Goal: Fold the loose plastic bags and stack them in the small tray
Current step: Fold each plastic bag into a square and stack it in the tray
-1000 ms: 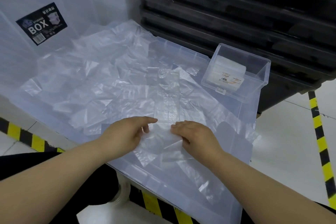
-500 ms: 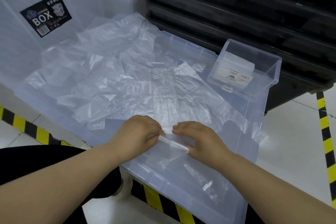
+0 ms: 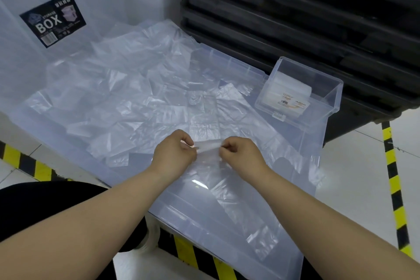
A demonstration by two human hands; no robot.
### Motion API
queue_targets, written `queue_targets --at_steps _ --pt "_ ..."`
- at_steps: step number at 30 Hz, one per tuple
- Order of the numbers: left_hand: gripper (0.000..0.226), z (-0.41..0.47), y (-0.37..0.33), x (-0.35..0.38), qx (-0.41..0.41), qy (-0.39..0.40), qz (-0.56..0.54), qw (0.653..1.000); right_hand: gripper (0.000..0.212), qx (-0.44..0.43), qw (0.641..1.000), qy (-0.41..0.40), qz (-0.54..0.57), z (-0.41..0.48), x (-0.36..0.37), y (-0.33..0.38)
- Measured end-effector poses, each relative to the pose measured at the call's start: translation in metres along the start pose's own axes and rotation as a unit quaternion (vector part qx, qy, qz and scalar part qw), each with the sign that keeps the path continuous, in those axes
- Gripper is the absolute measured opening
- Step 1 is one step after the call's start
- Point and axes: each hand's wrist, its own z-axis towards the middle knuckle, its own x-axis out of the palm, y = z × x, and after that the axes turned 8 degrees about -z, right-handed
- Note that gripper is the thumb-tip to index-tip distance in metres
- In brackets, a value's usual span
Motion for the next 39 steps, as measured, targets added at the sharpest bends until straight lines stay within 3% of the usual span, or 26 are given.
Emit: queue_targets --at_steps 4,9,12,16,18,21,23,25,30,32,34,36,37,39 --pt "0.022 0.0 -0.001 -0.001 0.035 0.008 0.024 0.999 0.032 0.078 0.997 0.022 -0.007 0.02 -0.005 0.009" --pt "0.018 -0.001 -0.005 -0.004 0.145 0.04 0.223 0.963 0.03 0.12 0.99 0.064 -0.021 0.031 -0.011 0.015" --pt "0.054 0.002 -0.005 0.0 0.145 0.038 0.284 0.947 0.031 0.131 0.989 0.069 0.002 0.032 -0.011 0.014" --pt "0.069 0.001 -0.009 0.003 0.118 0.008 0.243 0.963 0.032 0.134 0.988 0.073 -0.003 0.032 -0.009 0.013" --pt "0.065 0.0 -0.01 0.001 0.129 -0.032 0.259 0.957 0.031 0.135 0.988 0.074 -0.015 0.031 -0.01 0.015" --pt "0.025 -0.003 -0.009 -0.002 0.317 -0.079 0.267 0.907 0.032 0.13 0.988 0.077 -0.022 0.031 -0.011 0.016" --pt "0.026 -0.007 -0.001 0.0 0.413 -0.038 0.285 0.864 0.033 0.122 0.989 0.073 -0.034 0.03 -0.011 0.015" --pt "0.035 -0.011 0.009 0.002 0.432 0.0 0.334 0.838 0.031 0.113 0.99 0.066 -0.046 0.029 -0.009 0.015" --pt "0.038 -0.014 0.028 0.0 0.407 0.055 0.358 0.838 0.017 0.1 0.993 0.013 -0.062 0.025 -0.004 0.012" --pt "0.037 -0.013 0.028 -0.002 0.407 0.059 0.361 0.837 0.021 0.089 0.989 0.002 -0.12 0.019 -0.006 0.011" --pt "0.036 -0.013 0.026 -0.003 0.395 0.066 0.373 0.837 0.031 0.009 0.971 -0.085 -0.225 0.011 -0.007 0.009" --pt "0.036 -0.012 0.025 -0.004 0.385 0.065 0.379 0.839 0.032 -0.177 0.914 -0.212 -0.297 0.006 -0.007 0.0" --pt "0.036 -0.011 0.025 -0.004 0.377 0.069 0.379 0.842 0.031 -0.263 0.882 -0.229 -0.318 0.004 -0.007 -0.006" --pt "0.036 -0.01 0.026 -0.006 0.362 0.075 0.375 0.85 0.027 -0.364 0.834 -0.188 -0.369 0.0 -0.004 -0.02"
